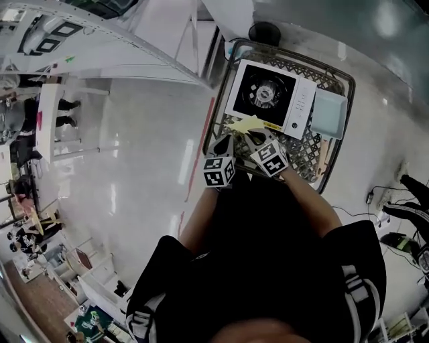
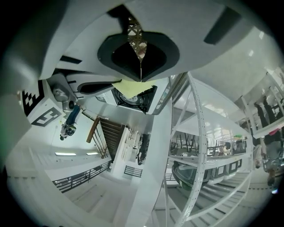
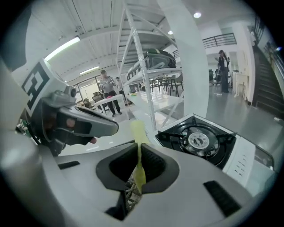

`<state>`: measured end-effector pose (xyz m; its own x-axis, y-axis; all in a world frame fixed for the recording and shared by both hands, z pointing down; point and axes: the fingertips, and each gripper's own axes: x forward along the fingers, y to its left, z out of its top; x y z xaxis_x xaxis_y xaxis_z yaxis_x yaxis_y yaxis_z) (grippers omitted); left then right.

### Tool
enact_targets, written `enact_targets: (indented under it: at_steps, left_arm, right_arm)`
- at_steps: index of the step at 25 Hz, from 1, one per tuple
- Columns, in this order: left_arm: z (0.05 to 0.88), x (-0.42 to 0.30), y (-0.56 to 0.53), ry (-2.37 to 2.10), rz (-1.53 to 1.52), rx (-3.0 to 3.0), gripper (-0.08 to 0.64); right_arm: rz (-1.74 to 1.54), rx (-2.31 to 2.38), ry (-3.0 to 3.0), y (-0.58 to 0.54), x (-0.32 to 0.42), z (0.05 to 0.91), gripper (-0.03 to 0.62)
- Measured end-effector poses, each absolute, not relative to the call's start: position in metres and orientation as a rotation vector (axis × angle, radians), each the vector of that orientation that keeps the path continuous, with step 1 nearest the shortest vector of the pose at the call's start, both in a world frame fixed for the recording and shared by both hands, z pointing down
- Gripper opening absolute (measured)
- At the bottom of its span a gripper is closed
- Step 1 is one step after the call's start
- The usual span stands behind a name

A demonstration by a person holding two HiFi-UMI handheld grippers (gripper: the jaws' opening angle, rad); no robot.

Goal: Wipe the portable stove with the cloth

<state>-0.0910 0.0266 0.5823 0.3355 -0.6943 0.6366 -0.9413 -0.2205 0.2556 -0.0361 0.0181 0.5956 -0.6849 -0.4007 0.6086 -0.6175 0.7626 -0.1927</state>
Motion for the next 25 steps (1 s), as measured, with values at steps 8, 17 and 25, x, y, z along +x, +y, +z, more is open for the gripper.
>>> enact_targets:
  at_steps: [8,17,25]
  left_arm:
    - [0.566,-0.085,0.044,-1.409,0.522,2.068,0.021]
    - [0.528,-0.072,0.065,-1.274,0.381,2.236,0.021]
    - [0.505,-0.114,0.153,-1.215,0.331,2.380,0.021]
  right_arm:
    - [0.571,0.977,-2.422,0.027,-0.009,0.574,0.021]
    - [0.496,1.257,-2.346,0.066,0.002,0.539,0.018]
    - [0.460,1.527,-2.287,0.156,-0.023,0.500,0.018]
